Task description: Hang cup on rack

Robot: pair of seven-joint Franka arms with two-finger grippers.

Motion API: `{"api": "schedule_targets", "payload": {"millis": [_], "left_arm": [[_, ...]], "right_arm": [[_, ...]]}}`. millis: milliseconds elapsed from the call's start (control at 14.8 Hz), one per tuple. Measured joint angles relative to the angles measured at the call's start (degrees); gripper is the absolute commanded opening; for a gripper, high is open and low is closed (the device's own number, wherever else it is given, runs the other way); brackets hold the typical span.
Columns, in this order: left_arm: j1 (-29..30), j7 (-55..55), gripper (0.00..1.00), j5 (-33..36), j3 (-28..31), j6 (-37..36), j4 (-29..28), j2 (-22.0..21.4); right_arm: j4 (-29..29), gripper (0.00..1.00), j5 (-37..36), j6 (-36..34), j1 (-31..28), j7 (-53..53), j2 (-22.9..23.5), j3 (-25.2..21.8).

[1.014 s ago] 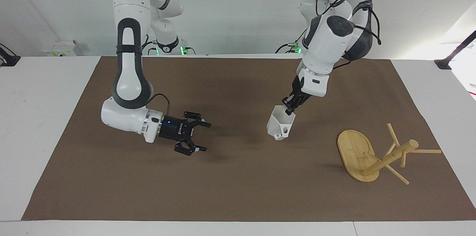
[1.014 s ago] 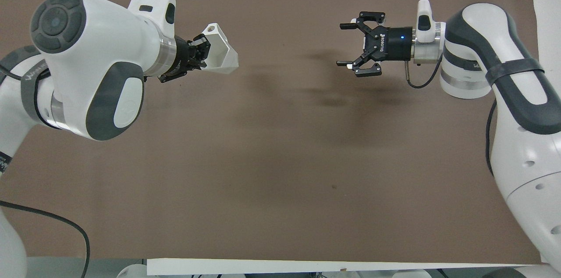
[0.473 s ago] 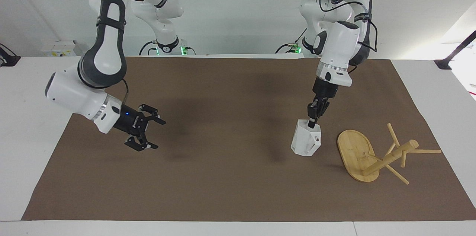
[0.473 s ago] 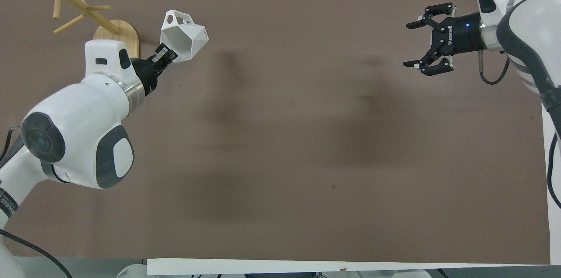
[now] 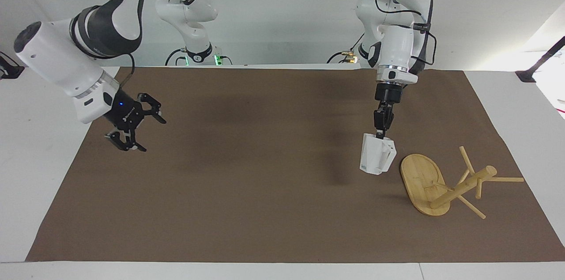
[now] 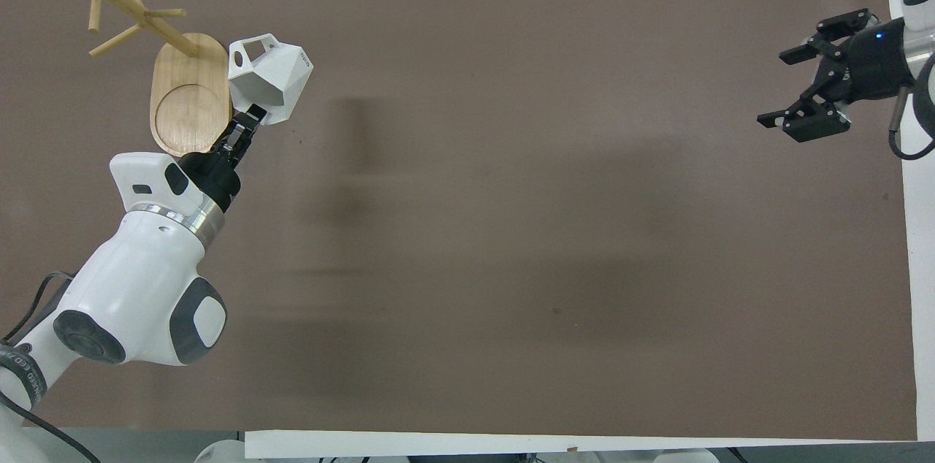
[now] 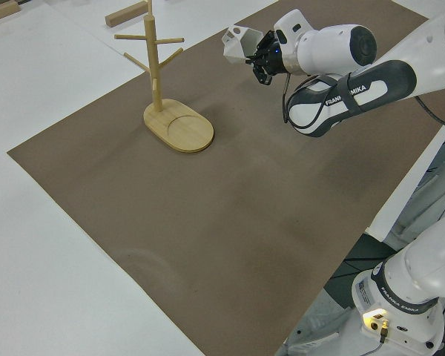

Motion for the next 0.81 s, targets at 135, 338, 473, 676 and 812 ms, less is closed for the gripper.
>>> {"api": "schedule_targets", "payload": {"millis": [135,338,473,676,812], "left_arm": [[1.64,-0.14,0.00,0.00,0.03,0.03,1.11,0.39],[3.42,-0.26,0.00,0.00,0.04,0.03,5.13,3.40],[4.32,-0.32,0.00,0.00,0.01,0.03,7.00,5.65],[6.16,-0.34,0.00,0.12,-0.01,0.03,10.11,9.16],[6.65,-0.34,0.00,0.15,-0.06,0.03,12.53,11.39]], "right_arm": [[3.52,0.99,-7.88,-7.85,0.08,11.02,-2.65,0.25],[8.96,0.99,-13.70,-18.50,0.23,26.43,-4.37,0.43],[9.86,0.99,-14.31,-21.49,0.27,35.47,-4.32,0.41],[10.01,0.99,-14.50,-23.13,1.75,41.67,-4.63,-1.10],[9.99,0.99,-15.16,-24.63,2.93,45.96,-6.24,-2.75]]}}
